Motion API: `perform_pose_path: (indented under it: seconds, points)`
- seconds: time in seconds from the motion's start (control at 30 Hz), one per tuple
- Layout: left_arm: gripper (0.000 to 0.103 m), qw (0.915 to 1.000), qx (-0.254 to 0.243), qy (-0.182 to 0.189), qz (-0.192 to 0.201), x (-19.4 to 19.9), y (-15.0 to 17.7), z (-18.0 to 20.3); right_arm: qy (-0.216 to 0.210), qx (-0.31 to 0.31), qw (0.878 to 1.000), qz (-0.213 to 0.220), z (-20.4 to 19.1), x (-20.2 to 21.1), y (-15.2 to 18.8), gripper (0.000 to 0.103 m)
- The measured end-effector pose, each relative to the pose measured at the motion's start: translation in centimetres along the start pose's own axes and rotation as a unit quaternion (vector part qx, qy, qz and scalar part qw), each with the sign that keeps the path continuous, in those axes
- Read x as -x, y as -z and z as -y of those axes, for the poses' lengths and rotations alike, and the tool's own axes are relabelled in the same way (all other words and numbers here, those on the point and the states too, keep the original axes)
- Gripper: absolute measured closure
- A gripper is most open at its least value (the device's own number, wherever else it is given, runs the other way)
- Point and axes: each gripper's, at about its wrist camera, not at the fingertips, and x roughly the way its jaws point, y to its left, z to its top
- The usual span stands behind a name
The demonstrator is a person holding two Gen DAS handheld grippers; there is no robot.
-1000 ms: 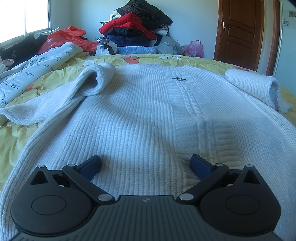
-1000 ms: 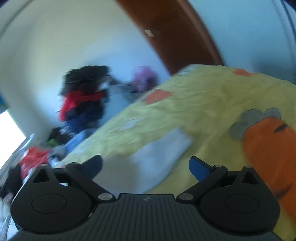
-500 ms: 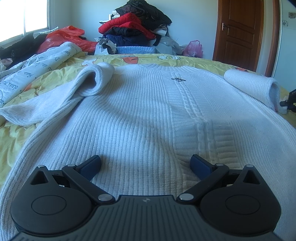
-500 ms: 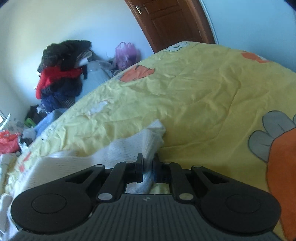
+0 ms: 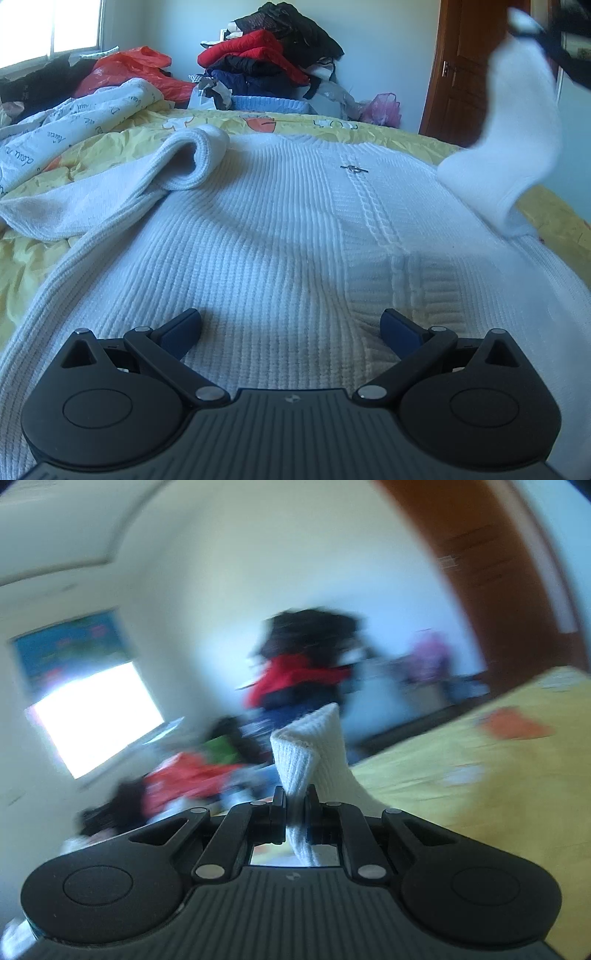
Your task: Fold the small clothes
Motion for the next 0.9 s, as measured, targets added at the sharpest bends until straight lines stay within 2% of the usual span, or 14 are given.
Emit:
perform_pose_path:
  seconds: [0.1, 0.27, 0.37, 0.5, 0.57, 0.63, 0.7, 0.77, 0.83, 0.9]
  points:
    - [0.0, 1.0, 0.003, 0.004, 0.001, 0.1, 0.0, -0.2, -0.033, 0.03, 0.998, -0.052, -4.3, -3.6, 3.1, 0.09]
    - [0.0, 0.9999, 0.008, 0.009, 0.002, 0.2, 0.0, -0.5, -0.023, 0.05, 0.988, -0.144, -6.9, -10.0, 10.3, 0.089]
    - [0.0, 0.9999, 0.011, 0.012, 0.003, 0.2, 0.0, -0.6, -0.02, 0.049, 0.984, -0.173, -7.9, -11.4, 13.7, 0.089]
    - [0.0, 1.0, -0.004, 0.002, -0.002, 0.1, 0.0, -0.1, -0.024, 0.034, 0.979, -0.198, -8.9, -12.7, 16.0, 0.089]
    - [0.0, 1.0, 0.0, 0.004, -0.001, 0.2, 0.0, -0.2, -0.028, 0.005, 0.973, -0.229, -8.1, -14.0, 16.6, 0.082]
    - [0.0, 0.9999, 0.006, 0.009, 0.002, 0.3, 0.1, -0.5, -0.039, -0.045, 0.967, -0.249, -6.5, -14.4, 16.6, 0.043]
    - [0.0, 0.9999, 0.007, 0.009, 0.002, 0.3, 0.1, -0.5, -0.059, -0.094, 0.964, -0.242, -4.8, -13.6, 16.0, 0.026]
    - [0.0, 1.0, 0.004, 0.007, 0.001, 0.3, 0.1, -0.4, -0.09, -0.122, 0.966, -0.212, -2.6, -11.3, 15.2, 0.027]
    - [0.0, 1.0, 0.001, 0.005, 0.0, 0.2, 0.1, -0.3, -0.073, -0.125, 0.971, -0.192, -0.5, -9.3, 14.4, 0.027]
    - [0.0, 1.0, -0.004, 0.0, -0.003, 0.2, 0.1, -0.1, -0.038, -0.13, 0.976, -0.169, 2.2, -7.5, 14.1, 0.027]
